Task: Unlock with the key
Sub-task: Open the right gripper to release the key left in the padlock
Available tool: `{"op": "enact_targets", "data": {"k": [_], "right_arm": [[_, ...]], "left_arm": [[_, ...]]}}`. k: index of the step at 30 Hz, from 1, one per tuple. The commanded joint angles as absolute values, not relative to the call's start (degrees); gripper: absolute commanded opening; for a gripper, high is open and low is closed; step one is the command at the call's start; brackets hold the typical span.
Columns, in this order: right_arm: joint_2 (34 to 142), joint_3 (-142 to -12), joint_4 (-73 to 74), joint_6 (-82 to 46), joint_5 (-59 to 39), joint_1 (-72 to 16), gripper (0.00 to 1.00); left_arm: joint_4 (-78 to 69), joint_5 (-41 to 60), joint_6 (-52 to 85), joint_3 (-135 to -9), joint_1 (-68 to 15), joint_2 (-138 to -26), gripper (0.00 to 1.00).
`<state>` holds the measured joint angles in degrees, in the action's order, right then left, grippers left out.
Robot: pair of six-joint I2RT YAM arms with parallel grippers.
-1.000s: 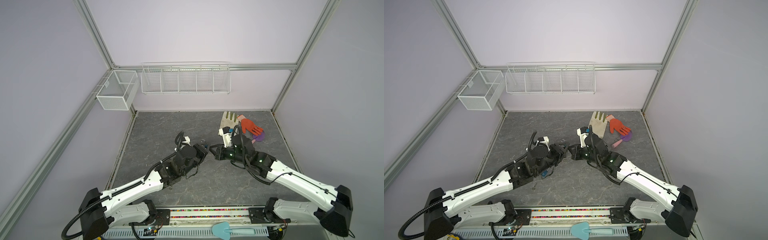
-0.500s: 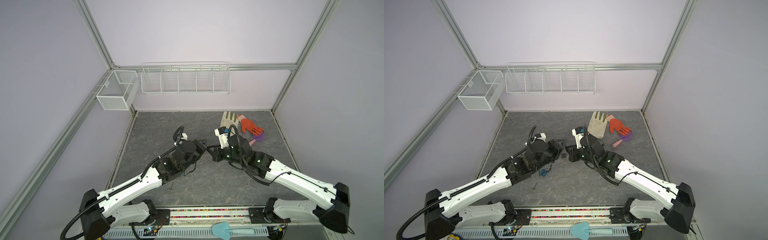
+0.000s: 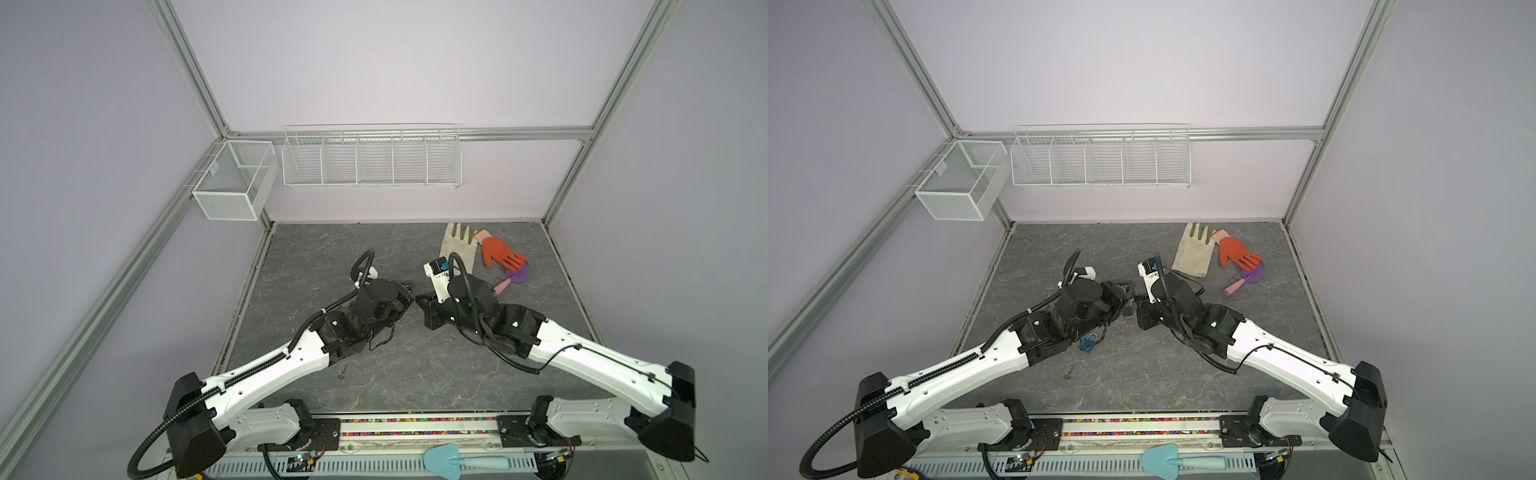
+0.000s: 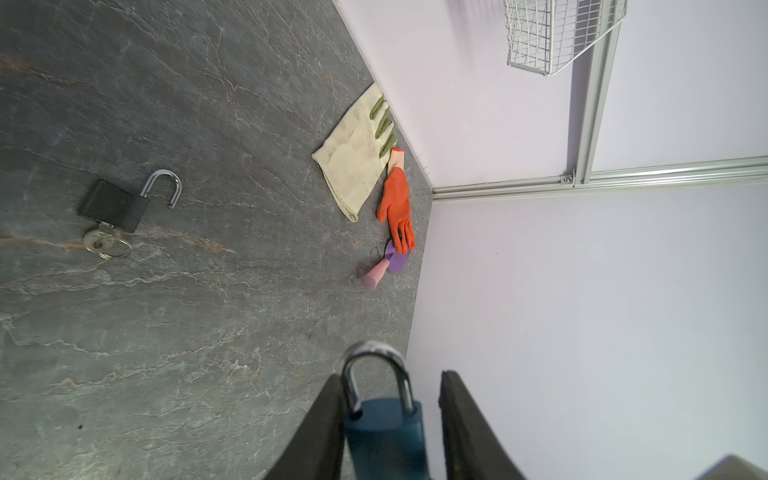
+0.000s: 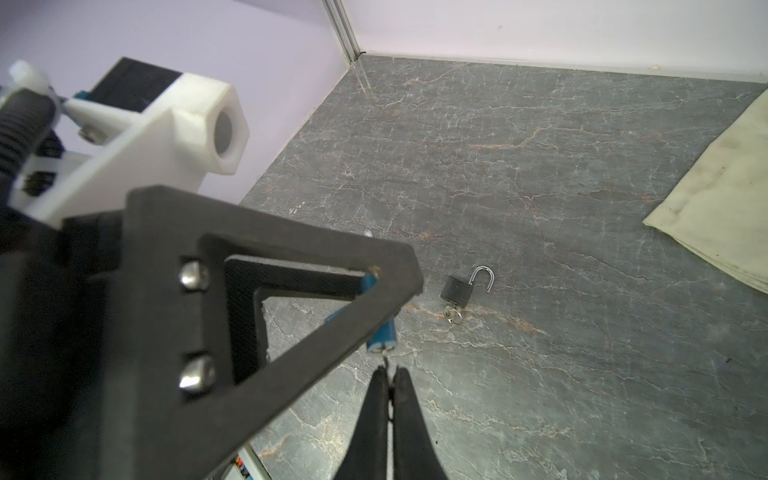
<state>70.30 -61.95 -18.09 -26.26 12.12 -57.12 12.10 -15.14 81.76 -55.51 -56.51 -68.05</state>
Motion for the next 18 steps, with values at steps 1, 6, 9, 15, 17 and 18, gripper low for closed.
{"op": "enact_targets", "data": {"k": [1,6,9,15,17,18], "right_arm": [[70.9,-63.3,-18.1,-24.0,14.7,-57.8,0.07],[71.1,-63.5,-18.3,-23.8,15.2,-58.0,0.06],[71.0,-63.6,-18.6,-23.4,16.0,-58.2,0.06],[71.1,-63.8,-18.7,-23.3,15.6,-58.3,0.07],[71.3,-64.0,-18.7,-23.3,15.3,-58.3,0.07],[71.3,-64.1,-18.7,-23.3,15.2,-58.3,0.06]], "left_arm": [[12.0,-14.2,81.6,-57.3,-56.2,-69.1,0.36],[10.7,-13.6,82.6,-56.6,-56.2,-69.6,0.32],[10.8,-13.7,82.9,-56.1,-56.2,-69.6,0.28],[10.5,-14.1,83.1,-55.5,-56.1,-69.4,0.21],[10.3,-14.2,83.1,-55.5,-56.1,-69.4,0.17],[10.3,-14.2,83.0,-55.5,-56.1,-69.4,0.16]]}}
